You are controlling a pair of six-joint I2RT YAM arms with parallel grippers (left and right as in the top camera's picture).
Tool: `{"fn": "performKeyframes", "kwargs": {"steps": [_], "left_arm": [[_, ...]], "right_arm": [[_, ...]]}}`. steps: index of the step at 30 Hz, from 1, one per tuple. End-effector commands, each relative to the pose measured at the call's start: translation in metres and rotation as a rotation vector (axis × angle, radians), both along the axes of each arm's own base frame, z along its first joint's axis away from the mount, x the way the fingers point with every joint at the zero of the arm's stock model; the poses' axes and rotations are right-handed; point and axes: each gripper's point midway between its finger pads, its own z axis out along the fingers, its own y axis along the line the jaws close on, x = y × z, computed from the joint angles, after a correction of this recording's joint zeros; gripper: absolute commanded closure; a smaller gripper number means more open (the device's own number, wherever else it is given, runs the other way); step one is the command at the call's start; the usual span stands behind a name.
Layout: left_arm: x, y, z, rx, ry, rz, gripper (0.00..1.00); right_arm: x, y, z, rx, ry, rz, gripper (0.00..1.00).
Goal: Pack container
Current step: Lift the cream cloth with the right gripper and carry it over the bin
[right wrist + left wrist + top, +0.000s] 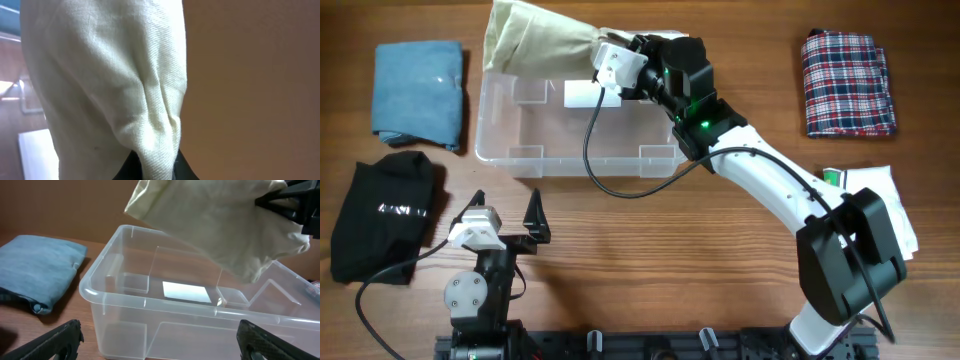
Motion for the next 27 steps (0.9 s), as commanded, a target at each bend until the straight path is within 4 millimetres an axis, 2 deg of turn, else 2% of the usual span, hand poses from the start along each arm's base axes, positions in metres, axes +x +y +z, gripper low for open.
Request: {"fn": "performKeyframes", "kwargs": {"steps": [1,6,10,16,24,27], "left_arm": [[0.0,0.003,-0.002,-0.005,0.003,0.014,0.0],[0.0,0.003,-0.002,-0.005,0.003,0.014,0.0],[0.0,0.003,-0.002,-0.005,0.003,0.014,0.0],[0.0,0.003,-0.002,-0.005,0.003,0.014,0.0],[0.0,0.003,-0.002,-0.005,0.003,0.014,0.0],[0.0,0.003,-0.002,-0.005,0.003,0.014,0.0]], "right_arm": [[0.008,-0.001,0.005,-0.041,-0.069,-0.014,0.96],[0.011,0.002,-0.01,-0.131,-0.11,0.008,0.96],[0.019,0.007,-0.044,-0.148,-0.074,0.01,0.96],[0.029,0.012,-0.073,-0.142,-0.063,0.005,0.96],[0.033,0.016,-0.068,-0.104,-0.101,0.007,0.96],[0.033,0.017,-0.073,-0.105,-0.1,0.009,0.96]]}}
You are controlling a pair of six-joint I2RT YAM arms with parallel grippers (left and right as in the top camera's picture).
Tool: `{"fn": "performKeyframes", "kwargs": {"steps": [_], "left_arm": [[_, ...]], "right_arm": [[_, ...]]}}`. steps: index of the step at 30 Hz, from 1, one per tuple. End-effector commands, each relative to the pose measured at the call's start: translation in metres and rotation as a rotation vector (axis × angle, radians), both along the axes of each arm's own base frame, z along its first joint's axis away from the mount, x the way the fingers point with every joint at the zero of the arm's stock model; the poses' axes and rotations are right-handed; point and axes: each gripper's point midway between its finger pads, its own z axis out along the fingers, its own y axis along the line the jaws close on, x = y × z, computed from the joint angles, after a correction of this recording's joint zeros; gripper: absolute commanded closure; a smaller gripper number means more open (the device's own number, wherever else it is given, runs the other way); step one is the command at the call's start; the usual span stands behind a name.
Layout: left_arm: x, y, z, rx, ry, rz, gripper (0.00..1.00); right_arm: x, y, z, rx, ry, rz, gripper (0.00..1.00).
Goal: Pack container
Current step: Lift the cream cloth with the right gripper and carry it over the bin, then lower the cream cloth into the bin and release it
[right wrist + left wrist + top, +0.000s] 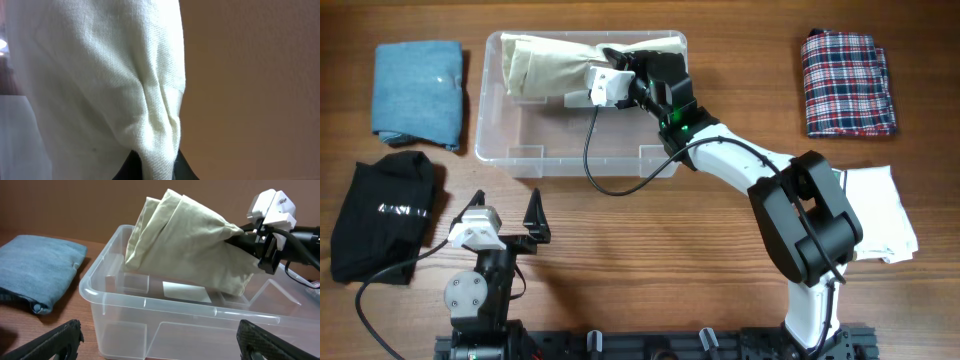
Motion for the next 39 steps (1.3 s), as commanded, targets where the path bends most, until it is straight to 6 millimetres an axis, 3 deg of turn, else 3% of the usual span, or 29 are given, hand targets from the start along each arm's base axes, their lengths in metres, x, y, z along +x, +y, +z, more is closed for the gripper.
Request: {"fn": "performKeyframes", "kwargs": {"steps": [1,4,6,7,12,18,22,24,26,29,33,34,36,39], "left_arm": [[0.0,0.003,-0.002,-0.005,0.003,0.014,0.0],[0.0,0.003,-0.002,-0.005,0.003,0.014,0.0],[0.0,0.003,-0.002,-0.005,0.003,0.014,0.0],[0.0,0.003,-0.002,-0.005,0.003,0.014,0.0],[0.0,0.003,-0.002,-0.005,0.003,0.014,0.0],[0.0,0.003,-0.002,-0.005,0.003,0.014,0.0],[0.0,0.003,-0.002,-0.005,0.003,0.014,0.0],[0.0,0.003,-0.002,-0.005,0.003,0.014,0.0],[0.0,0.003,-0.002,-0.005,0.003,0.014,0.0],[0.0,0.003,-0.002,-0.005,0.003,0.014,0.0],[0.0,0.003,-0.002,-0.005,0.003,0.014,0.0],[0.0,0.003,-0.002,-0.005,0.003,0.014,0.0],[0.0,0.003,-0.002,-0.005,0.003,0.014,0.0],[0.0,0.003,-0.002,-0.005,0.003,0.014,0.0]], "right_arm": [[0.005,0.004,0.005,0.036,-0.011,0.0,0.96],[0.005,0.004,0.002,0.035,-0.008,0.0,0.43],[0.005,0.004,0.003,0.039,-0.009,-0.001,0.23],[0.005,0.005,0.006,0.069,0.002,-0.005,0.0],[-0.004,0.02,0.013,0.111,0.009,-0.013,0.0],[-0.014,0.025,0.051,0.177,-0.035,-0.06,0.0],[-0.011,0.019,0.052,0.335,0.179,-0.123,0.0],[-0.022,0.02,0.06,0.365,0.347,-0.14,0.0],[-0.044,0.02,0.087,0.36,0.562,-0.142,0.0],[-0.065,0.022,0.116,0.328,0.696,-0.109,0.0],[-0.105,0.051,0.145,0.351,0.798,0.168,0.0],[-0.104,0.055,0.148,0.373,0.8,0.187,0.0],[-0.083,0.049,0.142,0.43,0.809,0.08,0.0],[-0.057,0.038,0.111,0.44,0.836,-0.045,0.0]]}}
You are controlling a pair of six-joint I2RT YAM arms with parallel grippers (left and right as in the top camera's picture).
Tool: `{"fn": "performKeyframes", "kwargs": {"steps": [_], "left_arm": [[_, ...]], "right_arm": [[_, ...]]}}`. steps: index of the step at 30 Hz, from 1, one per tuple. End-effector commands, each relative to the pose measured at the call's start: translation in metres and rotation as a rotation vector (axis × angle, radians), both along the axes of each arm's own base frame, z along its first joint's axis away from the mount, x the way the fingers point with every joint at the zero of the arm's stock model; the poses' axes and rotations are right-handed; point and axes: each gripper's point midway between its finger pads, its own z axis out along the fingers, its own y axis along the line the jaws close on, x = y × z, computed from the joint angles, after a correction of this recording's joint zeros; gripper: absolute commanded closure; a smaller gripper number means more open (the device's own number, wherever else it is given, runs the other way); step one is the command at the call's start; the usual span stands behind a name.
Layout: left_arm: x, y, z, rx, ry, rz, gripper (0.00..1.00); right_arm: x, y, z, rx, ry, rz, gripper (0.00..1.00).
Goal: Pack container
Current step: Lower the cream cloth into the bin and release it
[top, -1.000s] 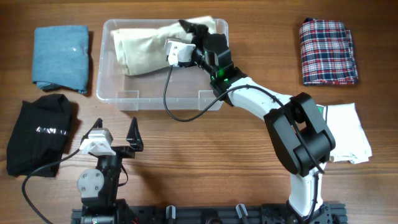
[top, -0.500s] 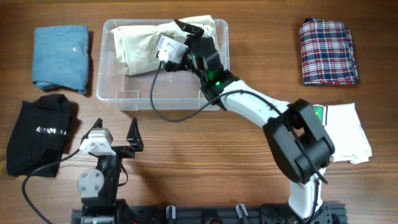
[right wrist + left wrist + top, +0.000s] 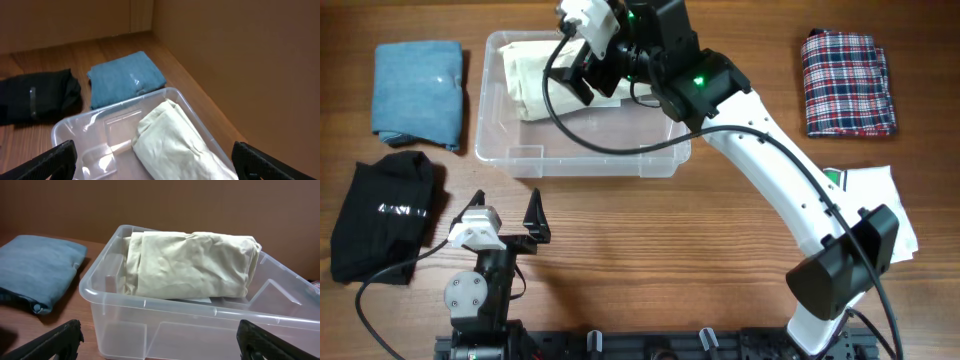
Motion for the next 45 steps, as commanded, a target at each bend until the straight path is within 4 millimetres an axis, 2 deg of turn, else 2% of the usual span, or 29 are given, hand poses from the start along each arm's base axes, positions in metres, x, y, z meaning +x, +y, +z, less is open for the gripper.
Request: {"fn": "performKeyframes", "kwargs": {"steps": [1,4,8,11,16,22,29,33,34,35,40,42,45], "left_arm": [[0.0,0.003,-0.002,-0.005,0.003,0.014,0.0],[0.0,0.003,-0.002,-0.005,0.003,0.014,0.0],[0.0,0.003,-0.002,-0.005,0.003,0.014,0.0],[0.0,0.003,-0.002,-0.005,0.003,0.014,0.0],[0.0,0.003,-0.002,-0.005,0.003,0.014,0.0],[0.0,0.003,-0.002,-0.005,0.003,0.014,0.0],[0.0,0.003,-0.002,-0.005,0.003,0.014,0.0],[0.0,0.003,-0.002,-0.005,0.003,0.014,0.0],[0.0,0.003,-0.002,-0.004,0.003,0.014,0.0],[0.0,0.003,-0.002,-0.005,0.003,0.014,0.0],[0.0,0.003,-0.002,-0.005,0.003,0.014,0.0],[0.0,0.003,-0.002,-0.005,0.003,0.014,0.0],[0.0,0.003,-0.002,-0.005,0.003,0.014,0.0]], "right_arm": [[0.029,-0.008,-0.043,-0.021,0.102,-0.093,0.0],[0.051,-0.018,-0.058,-0.012,0.117,-0.144,0.02],[0.08,-0.033,-0.065,0.012,0.083,-0.192,0.02],[0.093,-0.04,-0.077,0.007,0.085,-0.218,0.02],[0.101,-0.041,-0.122,-0.039,0.152,-0.226,0.02],[0.101,-0.041,-0.146,-0.066,0.196,-0.229,0.02],[0.078,-0.051,-0.177,-0.154,0.338,-0.219,0.02],[0.058,-0.05,-0.184,-0.166,0.421,-0.169,0.07],[0.048,-0.047,-0.181,-0.162,0.451,-0.138,0.16],[0.041,-0.044,-0.176,-0.161,0.459,-0.113,0.17],[-0.002,-0.032,-0.127,-0.169,0.446,-0.055,0.05],[-0.028,-0.033,-0.105,-0.184,0.459,-0.031,0.04],[-0.051,-0.034,-0.093,-0.207,0.478,-0.009,0.02]]}}
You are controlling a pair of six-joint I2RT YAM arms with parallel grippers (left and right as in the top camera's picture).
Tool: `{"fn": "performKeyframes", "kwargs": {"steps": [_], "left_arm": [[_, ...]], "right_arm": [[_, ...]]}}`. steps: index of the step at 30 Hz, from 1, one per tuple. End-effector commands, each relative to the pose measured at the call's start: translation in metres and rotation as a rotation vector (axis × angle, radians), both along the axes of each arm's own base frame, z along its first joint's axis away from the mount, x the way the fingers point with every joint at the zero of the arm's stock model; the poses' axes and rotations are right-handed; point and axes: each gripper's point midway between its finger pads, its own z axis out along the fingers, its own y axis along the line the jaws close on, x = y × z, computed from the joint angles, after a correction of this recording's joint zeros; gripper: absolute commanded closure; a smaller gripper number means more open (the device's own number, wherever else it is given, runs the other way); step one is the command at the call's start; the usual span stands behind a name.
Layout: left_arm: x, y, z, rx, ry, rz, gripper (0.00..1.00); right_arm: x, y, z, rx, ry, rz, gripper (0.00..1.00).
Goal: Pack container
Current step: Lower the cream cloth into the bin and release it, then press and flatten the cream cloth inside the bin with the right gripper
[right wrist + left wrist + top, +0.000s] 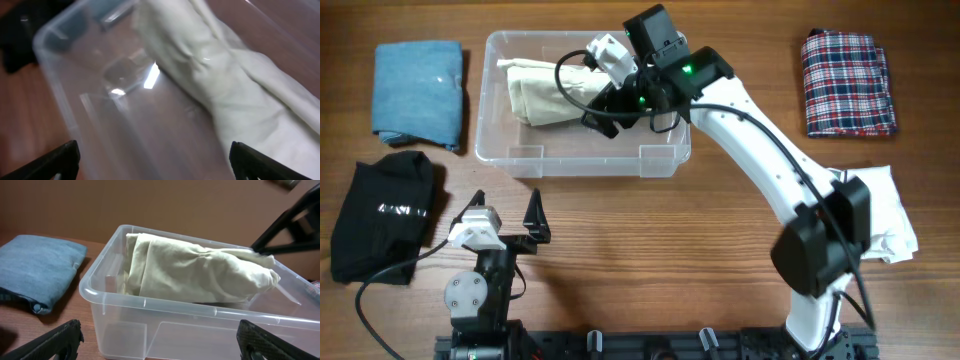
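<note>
A clear plastic container (582, 160) stands at the table's back centre. A folded cream cloth (542, 93) lies inside it along the far-left part, also seen in the left wrist view (195, 275) and the right wrist view (220, 75). My right gripper (612, 108) hangs open over the container's middle, just right of the cloth's end, with nothing between its fingers (260, 162). My left gripper (508, 232) rests open near the table's front edge, facing the container (200, 322).
A folded blue cloth (417, 92) lies left of the container, and a black garment (385, 215) sits in front of it. A plaid cloth (848, 82) lies at the back right. A white cloth (882, 205) lies partly under the right arm.
My right gripper, still open, has gone from high above the container's back left to low over its middle. The cream cloth's right end now sits lower and more bunched.
My right gripper first held the cream cloth over the container's back edge. Then it was down in the container, still shut on the cloth. After that the cloth lay released inside with the gripper open above. Now the gripper is open beside the cloth's right end.
</note>
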Motion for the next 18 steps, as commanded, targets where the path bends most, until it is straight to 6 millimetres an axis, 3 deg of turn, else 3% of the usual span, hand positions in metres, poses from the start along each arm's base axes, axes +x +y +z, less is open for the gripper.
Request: {"fn": "performKeyframes", "kwargs": {"steps": [1,5,8,11,14,18], "left_arm": [[0.0,0.003,-0.002,-0.005,0.003,0.014,0.0],[0.0,0.003,-0.002,-0.005,0.003,0.014,0.0],[0.0,0.003,-0.002,-0.005,0.003,0.014,0.0],[0.0,0.003,-0.002,-0.005,0.003,0.014,0.0],[0.0,0.003,-0.002,-0.005,0.003,0.014,0.0],[0.0,0.003,-0.002,-0.005,0.003,0.014,0.0]], "right_arm": [[-0.022,0.002,0.031,0.015,-0.028,0.029,0.02],[0.01,-0.011,0.026,-0.075,-0.154,-0.073,0.0],[0.034,-0.008,0.022,-0.088,-0.237,-0.104,0.0],[0.048,0.0,0.005,-0.09,-0.26,-0.091,0.0],[0.051,0.004,-0.017,-0.105,-0.225,-0.087,0.0],[0.029,0.001,-0.037,-0.111,-0.071,-0.092,0.0]]}}
